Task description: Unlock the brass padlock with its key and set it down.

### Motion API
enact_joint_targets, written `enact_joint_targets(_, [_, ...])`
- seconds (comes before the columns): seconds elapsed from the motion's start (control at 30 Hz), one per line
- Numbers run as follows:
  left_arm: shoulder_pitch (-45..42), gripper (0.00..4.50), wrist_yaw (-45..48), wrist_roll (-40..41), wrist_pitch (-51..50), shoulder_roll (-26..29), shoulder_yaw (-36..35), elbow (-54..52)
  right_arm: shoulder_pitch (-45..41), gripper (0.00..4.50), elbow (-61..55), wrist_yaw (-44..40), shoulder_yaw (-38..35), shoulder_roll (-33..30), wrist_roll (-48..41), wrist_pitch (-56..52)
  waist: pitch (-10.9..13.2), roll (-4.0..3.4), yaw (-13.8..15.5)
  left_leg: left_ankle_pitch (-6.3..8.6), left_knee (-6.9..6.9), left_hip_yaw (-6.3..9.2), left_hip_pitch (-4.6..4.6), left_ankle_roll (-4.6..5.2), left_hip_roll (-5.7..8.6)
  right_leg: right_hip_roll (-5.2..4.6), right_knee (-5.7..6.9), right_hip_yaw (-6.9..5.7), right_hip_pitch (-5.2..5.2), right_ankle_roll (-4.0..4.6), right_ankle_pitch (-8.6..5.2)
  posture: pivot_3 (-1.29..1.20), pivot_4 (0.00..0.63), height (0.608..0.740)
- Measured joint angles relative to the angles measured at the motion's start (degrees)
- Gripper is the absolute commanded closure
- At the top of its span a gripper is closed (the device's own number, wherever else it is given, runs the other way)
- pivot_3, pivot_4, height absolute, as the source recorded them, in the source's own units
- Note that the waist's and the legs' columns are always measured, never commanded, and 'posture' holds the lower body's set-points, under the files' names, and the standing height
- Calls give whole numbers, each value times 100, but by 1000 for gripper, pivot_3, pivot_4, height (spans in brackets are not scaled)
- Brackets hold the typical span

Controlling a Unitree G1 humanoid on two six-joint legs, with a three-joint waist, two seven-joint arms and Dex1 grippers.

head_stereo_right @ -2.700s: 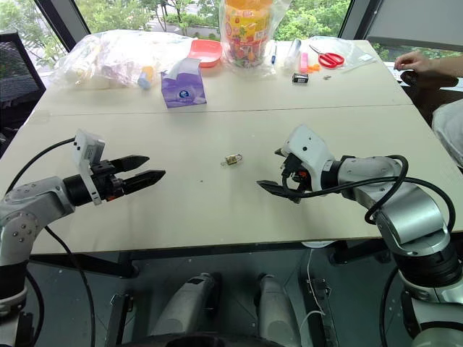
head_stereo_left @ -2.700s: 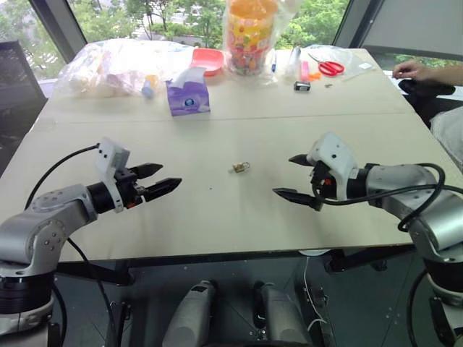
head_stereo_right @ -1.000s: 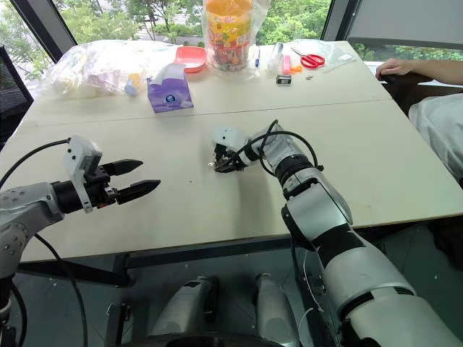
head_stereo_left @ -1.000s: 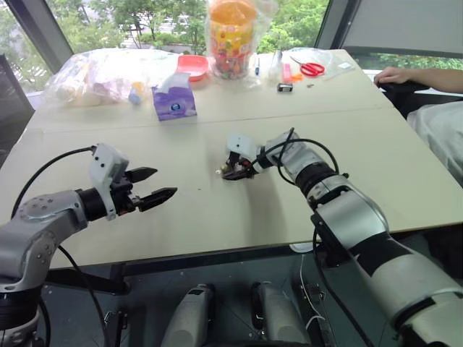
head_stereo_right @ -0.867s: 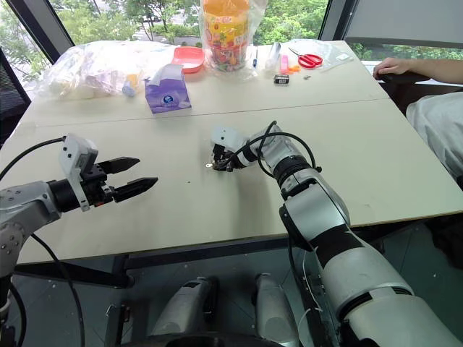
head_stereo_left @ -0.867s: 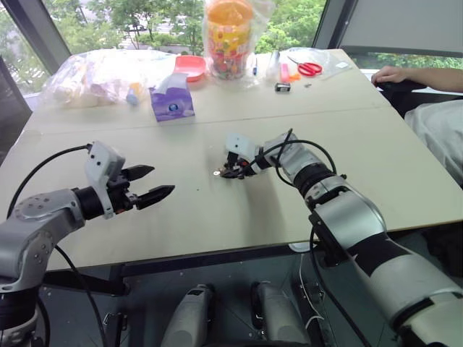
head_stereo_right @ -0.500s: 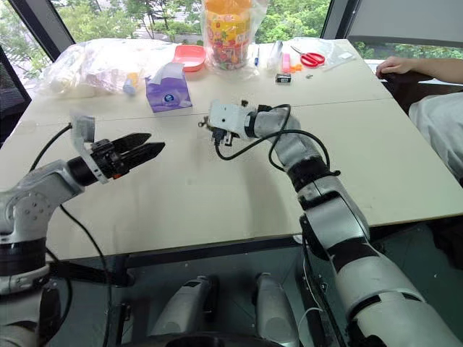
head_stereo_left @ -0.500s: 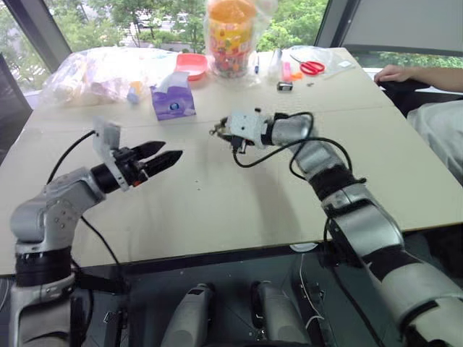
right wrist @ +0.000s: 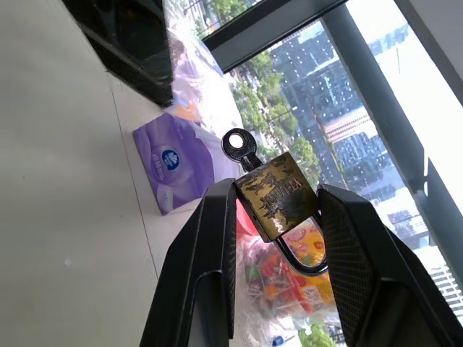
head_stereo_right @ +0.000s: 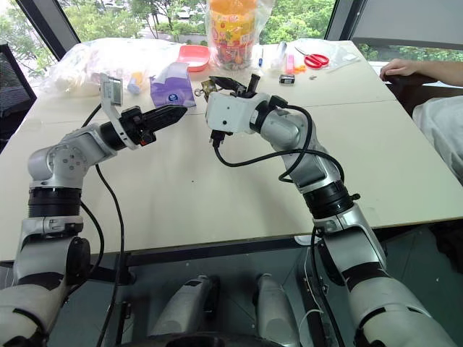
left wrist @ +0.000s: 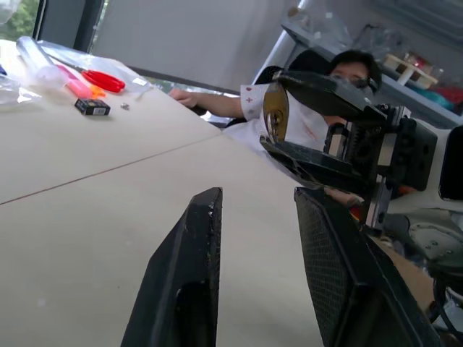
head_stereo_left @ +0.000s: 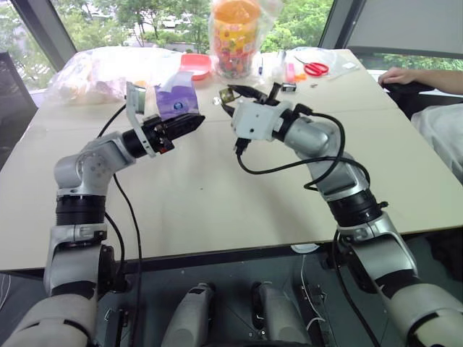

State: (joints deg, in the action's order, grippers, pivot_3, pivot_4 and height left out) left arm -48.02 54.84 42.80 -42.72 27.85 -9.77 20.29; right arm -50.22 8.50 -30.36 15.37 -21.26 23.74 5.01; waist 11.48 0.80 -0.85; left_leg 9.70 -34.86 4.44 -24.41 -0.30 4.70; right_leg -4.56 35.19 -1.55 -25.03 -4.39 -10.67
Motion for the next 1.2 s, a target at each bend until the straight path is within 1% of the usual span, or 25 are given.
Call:
enact_joint_targets(0.23, [-186, 2862, 112, -122, 153, -203, 2, 186, 43, 3415, -204, 2, 5, 0, 29, -135, 0, 0, 0, 0, 1, 1, 0, 0, 0, 0, -1, -2, 1, -1, 0, 0, 150, 740])
enact_joint_targets(0.47, [-296, 2862, 185, -291, 309, -296, -2, 438, 78, 3415, -230, 2, 47, 5, 33, -223, 0, 0, -1, 0, 0, 1, 0, 1, 0, 0, -1, -2, 1, -1, 1, 0, 150, 740])
enact_joint_targets(0.7, [-361, 2862, 266, -359, 332, -350, -2, 440, 95, 3415, -397, -2, 159, 16, 32, -300, 0, 0, 1, 0, -1, 2, 0, 1, 0, 0, -1, -2, 2, -1, 0, 0, 150, 740])
enact_joint_targets(0.8, [-363, 3673, 274, -368, 341, -388, -3, 440, 138, 3415, -431, -2, 183, 21, 32, -344, 0, 0, 2, 0, -1, 2, 0, 1, 0, 0, -1, -3, 2, -1, 0, 0, 150, 740])
enact_joint_targets(0.87, [-369, 4486, 271, -398, 356, -433, 0, 440, 153, 3415, -434, -2, 191, 30, 31, -358, 0, 0, 2, 0, -1, 2, 0, 1, 0, 0, -1, -3, 2, -1, 1, 0, 150, 740])
enact_joint_targets(1.07, [-369, 4486, 370, -527, 410, -435, 8, 436, 177, 3415, -440, -2, 214, 40, 30, -412, 0, 0, 0, 0, 0, 2, 0, 1, 0, 0, -1, -3, 2, -1, 0, 0, 150, 740])
enact_joint_targets(1.2, [-361, 4486, 495, -815, 795, -357, 189, 413, 191, 3415, -440, -4, 228, 41, 32, -433, 0, 0, 1, 0, 0, 2, 0, 1, 0, 0, -1, -3, 2, -1, 0, 0, 150, 740])
